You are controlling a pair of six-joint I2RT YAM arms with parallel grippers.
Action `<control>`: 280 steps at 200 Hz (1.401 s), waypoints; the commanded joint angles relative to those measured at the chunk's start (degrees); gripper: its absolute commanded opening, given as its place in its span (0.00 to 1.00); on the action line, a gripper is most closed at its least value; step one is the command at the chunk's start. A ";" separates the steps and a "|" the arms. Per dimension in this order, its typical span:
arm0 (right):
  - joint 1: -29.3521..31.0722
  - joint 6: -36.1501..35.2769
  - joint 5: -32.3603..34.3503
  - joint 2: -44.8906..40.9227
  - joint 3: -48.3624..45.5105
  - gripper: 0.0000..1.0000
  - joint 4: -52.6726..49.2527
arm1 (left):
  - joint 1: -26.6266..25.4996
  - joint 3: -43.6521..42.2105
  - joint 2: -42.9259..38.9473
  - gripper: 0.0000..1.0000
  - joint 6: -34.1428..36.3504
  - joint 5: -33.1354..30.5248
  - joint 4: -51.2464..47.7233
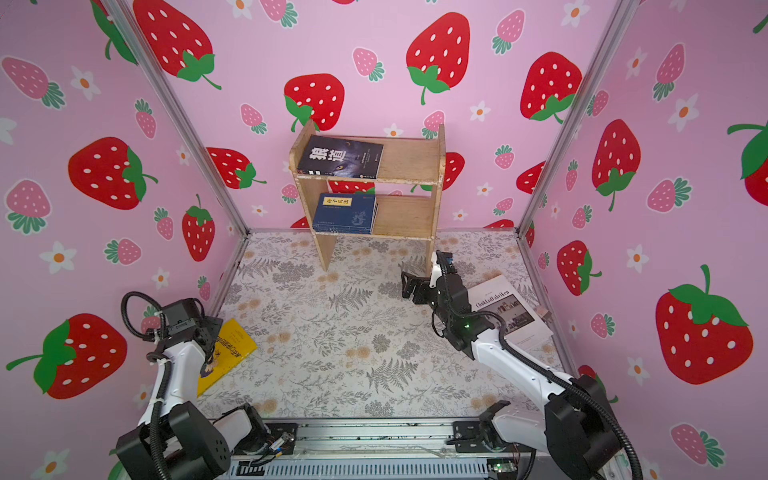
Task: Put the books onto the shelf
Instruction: 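Lower the left gripper onto the yellow book while the right gripper moves inward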
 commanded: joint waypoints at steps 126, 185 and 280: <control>0.34 2.40 1.64 3.49 1.63 1.00 1.87 | 16.08 -6.44 11.37 0.99 4.35 4.49 10.81; 0.27 2.23 3.01 3.69 1.72 1.00 1.73 | 15.99 -6.09 17.80 0.97 8.28 16.49 13.99; 5.99 -0.55 -13.46 23.34 10.46 1.00 16.09 | -0.22 2.45 23.27 0.95 15.41 18.09 13.48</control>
